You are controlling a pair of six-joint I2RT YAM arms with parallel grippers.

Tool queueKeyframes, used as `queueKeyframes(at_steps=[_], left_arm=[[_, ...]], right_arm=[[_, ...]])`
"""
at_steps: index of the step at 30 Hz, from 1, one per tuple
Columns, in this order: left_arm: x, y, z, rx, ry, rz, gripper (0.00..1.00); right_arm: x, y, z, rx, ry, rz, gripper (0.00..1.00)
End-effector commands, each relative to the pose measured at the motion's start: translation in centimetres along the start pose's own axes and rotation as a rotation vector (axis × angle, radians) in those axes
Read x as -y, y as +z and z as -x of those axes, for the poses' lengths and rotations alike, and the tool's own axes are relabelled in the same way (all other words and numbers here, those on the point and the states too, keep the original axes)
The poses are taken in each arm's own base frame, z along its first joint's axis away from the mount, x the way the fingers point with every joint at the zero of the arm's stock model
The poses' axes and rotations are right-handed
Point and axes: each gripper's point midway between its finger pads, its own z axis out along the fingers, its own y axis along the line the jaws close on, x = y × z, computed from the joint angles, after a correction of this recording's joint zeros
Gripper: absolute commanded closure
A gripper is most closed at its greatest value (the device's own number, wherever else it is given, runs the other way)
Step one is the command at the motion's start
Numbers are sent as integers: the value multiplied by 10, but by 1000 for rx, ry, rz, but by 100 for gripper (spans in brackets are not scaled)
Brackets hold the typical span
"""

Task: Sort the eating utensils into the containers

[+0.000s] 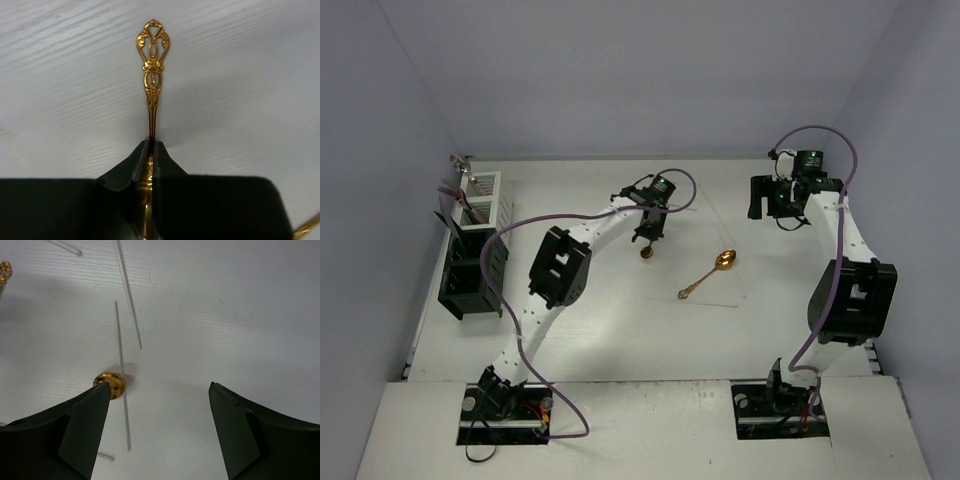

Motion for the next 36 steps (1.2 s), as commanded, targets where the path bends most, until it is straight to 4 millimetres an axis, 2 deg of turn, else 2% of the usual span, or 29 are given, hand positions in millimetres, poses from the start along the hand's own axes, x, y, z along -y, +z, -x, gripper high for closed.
queueKeyframes(at_steps=[1,3,6,11,14,16,21,22,24,26,28,31,36], left_arm=[[-20,-132,78,331,251,11,100],[-29,-161,76,360,403,28,100],[-48,-184,61,341,623,54,100],[-74,-230,23,252,996,40,100],[-109,-247,-1,129,1278,95,100],[-145,-260,-22,9,1381,150,100],[-217,-291,-44,-202,1574,229,100],[-227,-296,-47,-250,1658,226,100],[-247,-305,-50,-291,1661,255,100],[-274,-316,-54,-395,1780,270,100],[-300,-326,-56,-469,1804,290,100],[-325,-339,-46,-523,1818,322,100],[-352,-351,-10,-562,1866,399,100]], right_arm=[[-14,-18,22,84,-52,35,24],[-18,-17,23,85,-52,42,24],[-23,-14,24,86,-56,52,24],[-35,-12,25,87,-70,72,24],[-37,-13,25,91,-73,76,24],[-38,-12,25,90,-73,80,23],[-42,-8,20,81,-66,98,24],[-43,-7,19,78,-65,101,24],[-44,-6,19,77,-64,107,24],[-46,-6,20,80,-62,112,24],[-46,-6,19,78,-60,114,24],[-47,-6,18,78,-58,116,24],[-48,-4,16,74,-55,123,24]])
